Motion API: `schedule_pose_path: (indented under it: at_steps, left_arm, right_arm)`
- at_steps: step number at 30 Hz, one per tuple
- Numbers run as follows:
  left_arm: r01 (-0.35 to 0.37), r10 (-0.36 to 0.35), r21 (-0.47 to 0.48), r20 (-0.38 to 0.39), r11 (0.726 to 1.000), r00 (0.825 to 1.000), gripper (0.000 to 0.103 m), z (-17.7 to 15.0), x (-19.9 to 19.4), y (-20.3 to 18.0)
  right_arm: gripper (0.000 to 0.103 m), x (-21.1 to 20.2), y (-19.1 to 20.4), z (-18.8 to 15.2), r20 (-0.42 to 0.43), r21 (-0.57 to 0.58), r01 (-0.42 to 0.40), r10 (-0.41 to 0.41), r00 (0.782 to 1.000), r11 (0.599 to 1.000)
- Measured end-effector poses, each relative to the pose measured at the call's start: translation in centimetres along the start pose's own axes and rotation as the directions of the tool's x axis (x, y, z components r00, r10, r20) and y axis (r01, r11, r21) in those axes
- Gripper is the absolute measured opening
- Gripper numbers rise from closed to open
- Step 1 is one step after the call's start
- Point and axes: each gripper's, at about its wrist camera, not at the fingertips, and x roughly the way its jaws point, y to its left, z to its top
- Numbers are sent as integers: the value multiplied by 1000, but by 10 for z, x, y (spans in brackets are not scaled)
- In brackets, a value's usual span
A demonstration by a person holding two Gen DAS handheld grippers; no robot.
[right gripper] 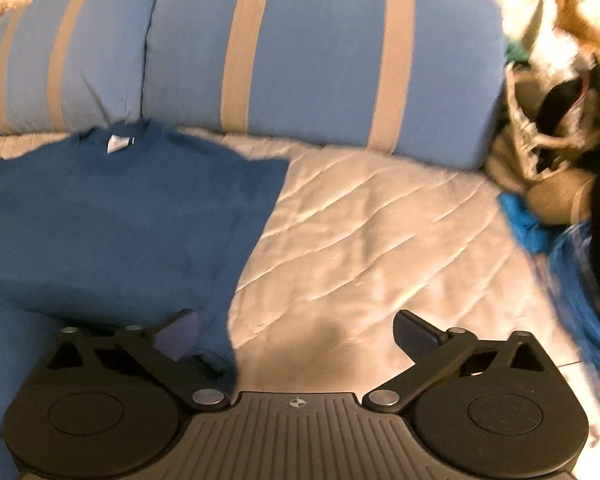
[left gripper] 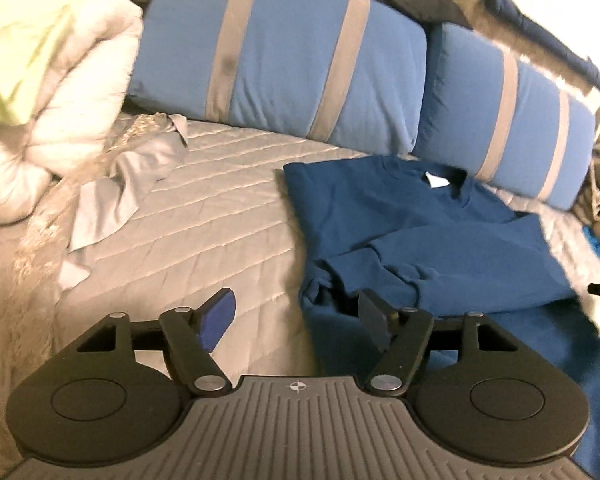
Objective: Fold clothes
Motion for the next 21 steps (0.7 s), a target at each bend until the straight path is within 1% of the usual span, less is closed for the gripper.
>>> schedule_pose_path:
  at_steps: [2,5,9,11,13,15,17,21]
  left_arm:
    - [31,-30,-28,10,999,999,68,-3,-15,5]
    - [78,-77,-55,23,995,997,68,-11,-34,12]
    - [106,-106,-38,10,994,994,68,-27,-50,17]
    - [144,-144,-60,6,988,990,68,-36,-58,22]
    - [197,-197,-89,7,976,980,68,-44,-65,28]
    - [253,-254,-124,11,959,967,68,-51,-71,33]
    - [309,-310,-158,17,938,950,68,-59,-77,37]
    - [396,-400,-206,25,895,916,68,-73,-82,42]
  right_arm:
    - [103,-19,-6,1,17,2,-2,2,1000,1000]
    - [103,-52,-17,-2,44,20,-30,29,999,999]
    - [103,-96,-29,-12,76,32,-56,53,996,998]
    - [103,-116,-35,-19,85,41,-56,52,995,998]
    - [103,-133,-47,-27,84,66,-62,56,995,996]
    - [103,-147,-58,-35,85,91,-70,63,994,993]
    - [103,-160,-66,-43,83,106,-81,72,994,991]
    - [103,-177,-77,-60,59,125,-106,99,993,987]
